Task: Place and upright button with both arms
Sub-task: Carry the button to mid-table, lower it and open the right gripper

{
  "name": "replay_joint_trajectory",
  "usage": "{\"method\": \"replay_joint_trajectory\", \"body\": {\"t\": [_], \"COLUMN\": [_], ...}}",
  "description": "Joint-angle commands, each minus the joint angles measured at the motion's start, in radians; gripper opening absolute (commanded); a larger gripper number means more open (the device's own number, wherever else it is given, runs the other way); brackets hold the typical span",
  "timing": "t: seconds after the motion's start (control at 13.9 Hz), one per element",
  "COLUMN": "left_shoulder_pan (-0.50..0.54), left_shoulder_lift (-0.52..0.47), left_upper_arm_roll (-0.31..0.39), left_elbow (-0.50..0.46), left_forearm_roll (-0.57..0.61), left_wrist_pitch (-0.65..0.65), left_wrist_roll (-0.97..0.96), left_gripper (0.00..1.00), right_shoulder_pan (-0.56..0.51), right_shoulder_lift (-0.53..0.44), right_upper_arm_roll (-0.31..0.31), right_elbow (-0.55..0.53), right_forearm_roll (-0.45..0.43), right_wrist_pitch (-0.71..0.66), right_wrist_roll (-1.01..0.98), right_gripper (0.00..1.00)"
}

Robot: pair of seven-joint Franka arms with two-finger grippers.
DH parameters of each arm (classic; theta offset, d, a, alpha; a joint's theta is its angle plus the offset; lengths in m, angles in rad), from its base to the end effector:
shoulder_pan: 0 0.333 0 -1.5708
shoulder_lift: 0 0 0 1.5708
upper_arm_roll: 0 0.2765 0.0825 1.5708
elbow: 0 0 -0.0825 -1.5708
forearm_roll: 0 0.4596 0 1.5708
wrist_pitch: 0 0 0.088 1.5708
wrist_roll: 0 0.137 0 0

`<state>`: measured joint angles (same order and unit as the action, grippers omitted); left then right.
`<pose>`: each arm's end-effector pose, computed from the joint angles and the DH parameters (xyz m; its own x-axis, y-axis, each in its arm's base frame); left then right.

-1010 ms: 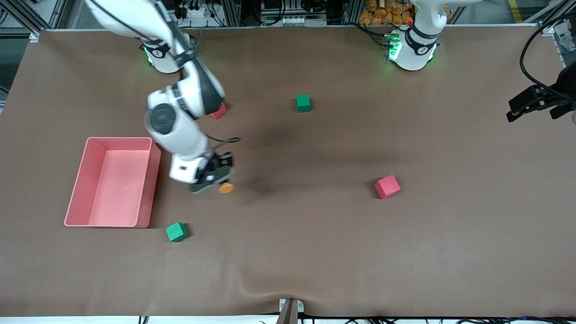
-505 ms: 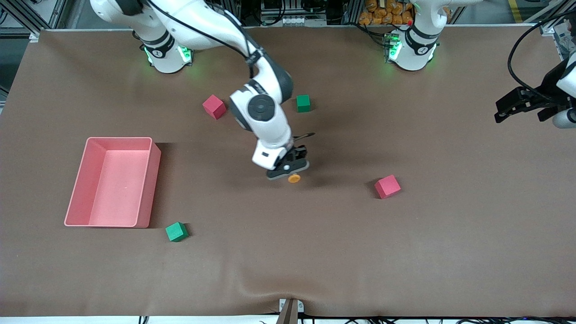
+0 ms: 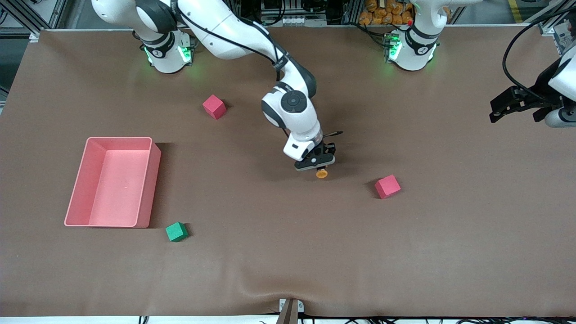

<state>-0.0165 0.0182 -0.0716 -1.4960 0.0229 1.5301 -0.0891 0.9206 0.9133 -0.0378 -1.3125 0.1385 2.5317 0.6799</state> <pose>0.6297 -0.0521 0.5808 0.9998 0.0020 0.0178 0.0023 -0.9998 -0.0201 0.5090 0.6292 0.1184 0.9787 0.0954 0.1819 0.1399 -0.9582 -0.2498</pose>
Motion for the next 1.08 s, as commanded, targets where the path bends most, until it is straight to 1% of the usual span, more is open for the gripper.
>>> {"method": "replay_joint_trajectory", "body": {"t": [0.0,0.14,0.22,0.29,0.36,0.5,0.65,0.87,1.01], "left_shoulder_pan": [0.003,-0.01,-0.01,-0.01,-0.008,-0.007,-0.006,-0.016,-0.022], "left_shoulder_lift": [0.003,0.005,0.005,0.006,0.018,0.013,0.014,0.042,0.051], "left_upper_arm_roll": [-0.013,-0.014,-0.016,-0.017,-0.019,-0.02,-0.022,-0.025,-0.028], "left_elbow": [-0.01,-0.009,-0.01,-0.013,-0.01,-0.012,-0.018,-0.01,-0.012], "left_forearm_roll": [0.014,0.011,0.014,0.011,0.006,0.003,0.002,0.003,0.003], "left_wrist_pitch": [-0.005,0.005,0.005,0.004,0.005,0.001,-0.004,0.001,-0.001], "left_wrist_roll": [-0.011,-0.014,-0.014,-0.014,-0.014,-0.017,-0.05,-0.102,-0.135], "left_gripper": [1.0,1.0,1.0,1.0,1.0,1.0,1.0,1.0,1.0], "right_shoulder_pan": [0.015,0.02,0.018,0.017,0.017,0.006,-0.02,-0.064,-0.107], "right_shoulder_lift": [0.093,0.104,0.107,0.107,0.104,0.081,0.036,-0.045,-0.115], "right_upper_arm_roll": [-0.007,-0.007,-0.007,-0.007,-0.007,-0.008,-0.011,-0.025,-0.042], "right_elbow": [0.119,0.118,0.118,0.114,0.113,0.113,0.107,0.088,0.065], "right_forearm_roll": [0.016,0.016,0.016,0.016,0.013,0.013,0.013,0.007,0.007], "right_wrist_pitch": [-0.004,-0.005,-0.005,-0.005,-0.005,-0.013,-0.025,-0.1,-0.195], "right_wrist_roll": [0.044,0.067,0.091,0.099,0.101,0.096,0.089,0.023,-0.029], "right_gripper": [0.0,0.0,0.18,0.8,1.0,1.0,1.0,1.0,1.0]}}
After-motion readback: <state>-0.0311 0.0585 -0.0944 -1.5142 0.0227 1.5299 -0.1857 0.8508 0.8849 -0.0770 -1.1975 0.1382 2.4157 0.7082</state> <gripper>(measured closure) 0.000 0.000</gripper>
